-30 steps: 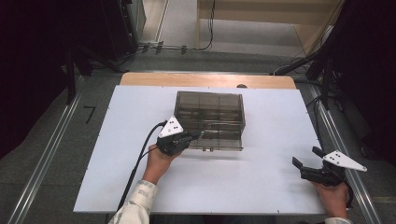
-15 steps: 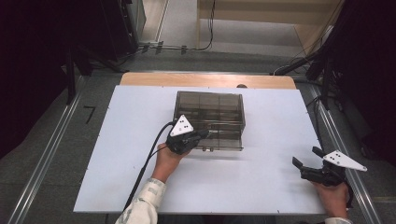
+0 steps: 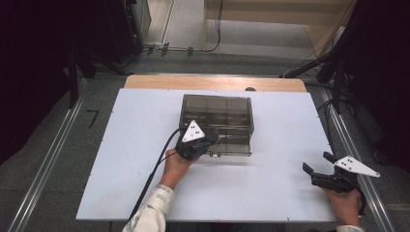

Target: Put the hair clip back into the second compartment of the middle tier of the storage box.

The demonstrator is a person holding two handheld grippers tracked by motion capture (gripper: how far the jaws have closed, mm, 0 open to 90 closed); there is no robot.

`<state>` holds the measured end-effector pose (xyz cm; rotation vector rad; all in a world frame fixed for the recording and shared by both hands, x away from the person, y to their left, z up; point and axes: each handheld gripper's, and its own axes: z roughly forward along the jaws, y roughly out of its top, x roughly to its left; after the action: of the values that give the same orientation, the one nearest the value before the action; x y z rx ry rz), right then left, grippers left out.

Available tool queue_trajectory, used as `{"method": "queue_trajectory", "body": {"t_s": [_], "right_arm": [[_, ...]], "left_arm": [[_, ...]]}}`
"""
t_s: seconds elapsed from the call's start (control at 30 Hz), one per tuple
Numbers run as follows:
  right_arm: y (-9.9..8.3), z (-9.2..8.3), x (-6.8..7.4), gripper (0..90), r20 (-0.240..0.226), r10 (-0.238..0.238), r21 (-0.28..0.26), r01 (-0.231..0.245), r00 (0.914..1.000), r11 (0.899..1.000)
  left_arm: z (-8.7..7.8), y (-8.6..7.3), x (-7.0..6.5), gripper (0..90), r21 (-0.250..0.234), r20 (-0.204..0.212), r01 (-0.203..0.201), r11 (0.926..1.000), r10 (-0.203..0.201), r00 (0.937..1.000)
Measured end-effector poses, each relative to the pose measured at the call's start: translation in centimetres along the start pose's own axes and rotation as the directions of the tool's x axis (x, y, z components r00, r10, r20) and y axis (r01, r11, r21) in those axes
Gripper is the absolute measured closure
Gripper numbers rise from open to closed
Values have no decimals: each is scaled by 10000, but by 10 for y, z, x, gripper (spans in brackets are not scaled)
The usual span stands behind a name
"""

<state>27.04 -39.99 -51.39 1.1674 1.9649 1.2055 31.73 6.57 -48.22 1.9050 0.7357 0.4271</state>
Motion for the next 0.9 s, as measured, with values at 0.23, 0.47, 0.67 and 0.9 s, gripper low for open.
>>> {"method": "queue_trajectory", "body": {"t_s": [0.23, 0.47, 0.67, 0.9], "right_arm": [[0, 0, 0, 54, -4, 15, 5, -15, 10000, 10000], [0, 0, 0, 54, -17, 23, 5, -23, 10000, 10000], [0, 0, 0, 54, -10, 16, 2, -16, 10000, 10000], [0, 0, 0, 54, -16, 16, 6, -16, 10000, 10000]], "left_arm": [[3, -1, -3, 866, 220, -219, -182, 9996, 186, 9996], [5, -2, -3, 861, 315, -355, -198, 9993, 209, 9991], [2, -1, -2, 831, 234, -318, -175, 9996, 182, 9993], [-4, -1, -1, 777, 5, -231, -74, 10000, 75, 9997]]}}
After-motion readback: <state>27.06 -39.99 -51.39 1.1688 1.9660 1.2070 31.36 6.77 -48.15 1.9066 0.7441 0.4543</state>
